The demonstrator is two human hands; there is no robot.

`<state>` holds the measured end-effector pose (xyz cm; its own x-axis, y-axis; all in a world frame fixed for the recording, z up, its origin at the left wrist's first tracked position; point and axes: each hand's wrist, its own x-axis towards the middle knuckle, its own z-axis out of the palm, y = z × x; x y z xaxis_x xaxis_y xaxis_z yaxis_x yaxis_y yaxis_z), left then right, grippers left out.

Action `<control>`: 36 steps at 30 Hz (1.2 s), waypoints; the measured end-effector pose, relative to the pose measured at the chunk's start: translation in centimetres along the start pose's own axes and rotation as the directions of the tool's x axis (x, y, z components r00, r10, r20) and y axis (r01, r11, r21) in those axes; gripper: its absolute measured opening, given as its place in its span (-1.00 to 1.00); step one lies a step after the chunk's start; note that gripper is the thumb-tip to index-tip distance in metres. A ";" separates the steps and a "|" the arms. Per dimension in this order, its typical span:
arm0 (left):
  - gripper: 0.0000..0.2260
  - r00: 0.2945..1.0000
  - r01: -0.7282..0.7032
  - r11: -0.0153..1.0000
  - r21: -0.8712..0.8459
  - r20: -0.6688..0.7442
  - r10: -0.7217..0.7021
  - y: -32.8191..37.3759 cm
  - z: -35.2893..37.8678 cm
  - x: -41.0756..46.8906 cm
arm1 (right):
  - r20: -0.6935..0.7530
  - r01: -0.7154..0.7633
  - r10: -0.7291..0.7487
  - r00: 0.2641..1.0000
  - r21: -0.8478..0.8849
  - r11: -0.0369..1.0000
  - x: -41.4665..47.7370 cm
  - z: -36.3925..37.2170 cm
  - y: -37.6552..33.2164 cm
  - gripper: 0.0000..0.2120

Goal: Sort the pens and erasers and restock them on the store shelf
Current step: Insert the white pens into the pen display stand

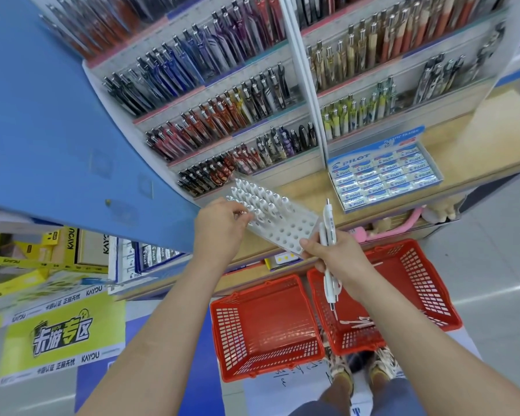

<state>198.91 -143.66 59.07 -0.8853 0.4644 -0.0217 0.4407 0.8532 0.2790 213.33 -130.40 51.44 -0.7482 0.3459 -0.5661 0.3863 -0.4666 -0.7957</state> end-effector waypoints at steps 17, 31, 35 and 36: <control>-0.87 0.993 0.083 0.991 -0.106 0.096 -0.073 3.3 -2.2 -2.9 | -0.030 -0.060 0.089 0.996 0.518 0.853 -1.2 -0.7 -2.0 -0.84; -0.89 0.962 0.272 0.576 -0.771 0.226 -0.153 4.2 -3.6 -7.3 | 0.004 0.001 -0.004 1.000 0.528 0.849 -3.5 1.3 -4.3 -0.80; -0.90 0.984 0.164 0.634 -0.756 0.076 -0.164 3.4 -5.1 -6.6 | 0.020 -0.020 0.011 1.000 0.493 0.870 -3.6 2.3 -4.2 -0.86; -0.89 0.983 0.140 0.641 -0.754 0.030 -0.178 3.1 -5.6 -6.2 | 0.016 -0.031 0.027 1.000 0.505 0.862 -3.4 2.3 -4.1 -0.88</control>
<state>204.95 -145.27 65.43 -0.9449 0.3117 -0.1004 0.0472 0.4331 0.9001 213.03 -131.57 57.09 -0.7457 0.3204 -0.5843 0.0840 -0.8246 -0.5594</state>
